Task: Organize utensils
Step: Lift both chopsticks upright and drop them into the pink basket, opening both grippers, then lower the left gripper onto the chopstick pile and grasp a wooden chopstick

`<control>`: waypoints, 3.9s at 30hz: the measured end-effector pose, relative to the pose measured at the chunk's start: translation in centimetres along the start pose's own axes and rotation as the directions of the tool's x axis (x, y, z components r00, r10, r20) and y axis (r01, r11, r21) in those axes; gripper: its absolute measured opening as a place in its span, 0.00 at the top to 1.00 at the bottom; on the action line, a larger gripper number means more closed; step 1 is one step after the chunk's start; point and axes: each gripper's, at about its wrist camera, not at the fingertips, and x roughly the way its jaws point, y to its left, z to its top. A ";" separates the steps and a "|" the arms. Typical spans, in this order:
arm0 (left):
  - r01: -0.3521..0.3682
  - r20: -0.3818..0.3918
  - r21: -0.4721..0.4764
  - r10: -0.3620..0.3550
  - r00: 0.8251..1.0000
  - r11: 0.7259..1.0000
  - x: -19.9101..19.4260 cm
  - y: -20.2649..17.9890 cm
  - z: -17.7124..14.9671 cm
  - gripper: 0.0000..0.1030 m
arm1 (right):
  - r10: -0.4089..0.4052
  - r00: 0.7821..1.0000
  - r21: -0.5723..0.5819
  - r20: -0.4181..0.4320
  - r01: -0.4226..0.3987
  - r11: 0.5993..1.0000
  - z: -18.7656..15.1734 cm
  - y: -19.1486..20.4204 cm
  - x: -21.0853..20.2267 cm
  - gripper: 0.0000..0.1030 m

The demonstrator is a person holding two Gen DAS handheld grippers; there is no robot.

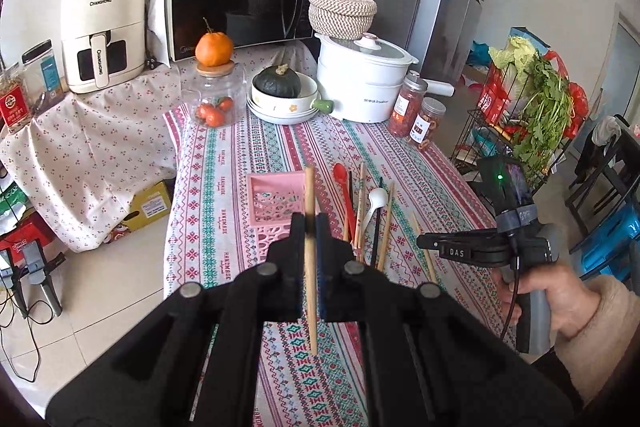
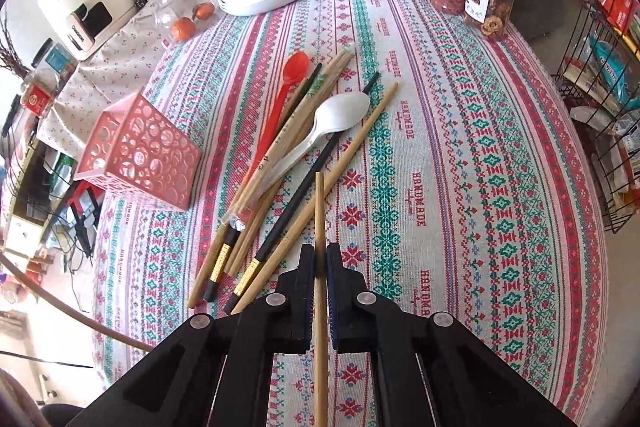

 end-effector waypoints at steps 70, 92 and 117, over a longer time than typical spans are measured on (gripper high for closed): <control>-0.254 -0.087 -0.124 0.244 0.966 0.959 4.7 8.2 0.2 0.18 | 0.170 0.932 -0.185 0.320 -0.115 0.976 8.6 14.0 -6.7 0.94; -0.168 -0.178 -0.082 0.151 0.972 0.982 6.0 4.1 -0.9 0.12 | 0.136 0.944 -0.101 0.301 -0.110 0.989 6.6 7.7 -8.7 0.21; -0.051 -0.384 0.122 0.095 0.919 0.991 15.6 -10.6 2.4 0.11 | -0.136 0.981 0.116 0.135 0.120 0.986 2.1 -9.1 -7.2 0.14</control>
